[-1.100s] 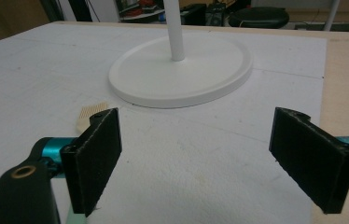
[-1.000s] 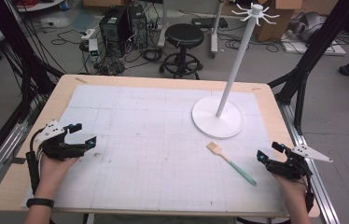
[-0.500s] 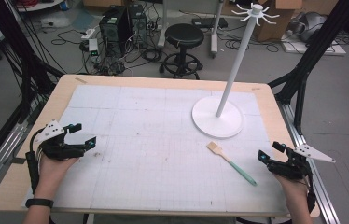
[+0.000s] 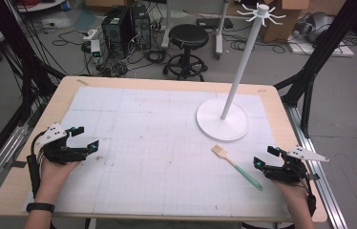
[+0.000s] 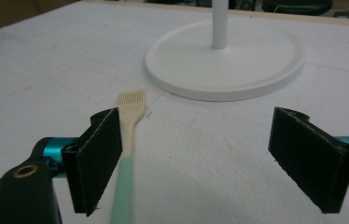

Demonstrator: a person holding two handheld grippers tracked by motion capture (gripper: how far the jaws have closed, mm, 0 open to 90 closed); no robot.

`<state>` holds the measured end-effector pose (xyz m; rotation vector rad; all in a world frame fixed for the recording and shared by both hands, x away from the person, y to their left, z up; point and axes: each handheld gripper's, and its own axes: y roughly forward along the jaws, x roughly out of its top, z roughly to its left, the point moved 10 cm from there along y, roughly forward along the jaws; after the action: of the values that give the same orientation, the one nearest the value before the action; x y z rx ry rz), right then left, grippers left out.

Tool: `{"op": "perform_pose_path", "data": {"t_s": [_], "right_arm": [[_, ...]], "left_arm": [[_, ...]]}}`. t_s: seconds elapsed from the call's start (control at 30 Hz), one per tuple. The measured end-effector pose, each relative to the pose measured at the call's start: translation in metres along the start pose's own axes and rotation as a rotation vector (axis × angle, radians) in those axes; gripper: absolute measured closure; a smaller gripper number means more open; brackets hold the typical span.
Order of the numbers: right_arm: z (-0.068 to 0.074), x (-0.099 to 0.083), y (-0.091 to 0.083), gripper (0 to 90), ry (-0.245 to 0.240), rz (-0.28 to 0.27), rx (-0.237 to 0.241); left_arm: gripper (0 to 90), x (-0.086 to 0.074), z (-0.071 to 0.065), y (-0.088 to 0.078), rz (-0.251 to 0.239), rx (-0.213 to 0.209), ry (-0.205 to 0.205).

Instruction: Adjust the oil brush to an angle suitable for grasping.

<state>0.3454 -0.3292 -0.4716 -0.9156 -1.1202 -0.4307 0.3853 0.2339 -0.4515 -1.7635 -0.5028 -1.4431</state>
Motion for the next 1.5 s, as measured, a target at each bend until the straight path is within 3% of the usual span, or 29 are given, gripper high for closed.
{"op": "perform_pose_path", "data": {"t_s": [0.07,0.17,0.43,0.57,0.7,0.87,1.0,1.2,1.37,1.5], "right_arm": [[0.002,-0.002,0.002,18.5,-0.004,0.011,0.013],[0.009,-0.012,0.009,20.3,-0.031,0.076,0.044],[0.017,-0.019,0.013,27.4,-0.041,0.117,0.081],[0.025,-0.023,0.018,34.2,-0.045,0.153,0.110],[0.034,-0.030,0.026,40.9,-0.086,0.217,0.131],[0.038,-0.035,0.031,47.9,-0.131,0.269,0.123],[0.038,-0.034,0.032,52.3,-0.131,0.274,0.117],[0.040,-0.037,0.034,58.1,-0.173,0.303,0.100],[0.044,-0.038,0.035,69.4,-0.208,0.315,0.084],[0.045,-0.038,0.035,74.2,-0.196,0.323,0.091]], "left_arm": [[15.6,0.000,0.000,0.000,0.001,0.001,-0.001],[15.5,-0.001,-0.001,0.001,0.006,-0.003,-0.004],[15.5,-0.002,-0.001,0.002,0.016,-0.003,0.003],[15.5,-0.003,-0.001,0.002,0.017,-0.001,-0.004],[15.5,-0.003,0.000,0.002,0.020,-0.001,-0.003],[15.5,-0.004,-0.001,0.002,0.025,-0.004,-0.006],[15.5,-0.004,-0.001,0.003,0.025,-0.002,-0.003],[15.5,-0.004,-0.001,0.003,0.030,-0.001,-0.002],[15.5,-0.005,-0.002,0.003,0.036,0.000,0.001],[15.5,-0.005,-0.002,0.004,0.039,-0.002,-0.002]]}}
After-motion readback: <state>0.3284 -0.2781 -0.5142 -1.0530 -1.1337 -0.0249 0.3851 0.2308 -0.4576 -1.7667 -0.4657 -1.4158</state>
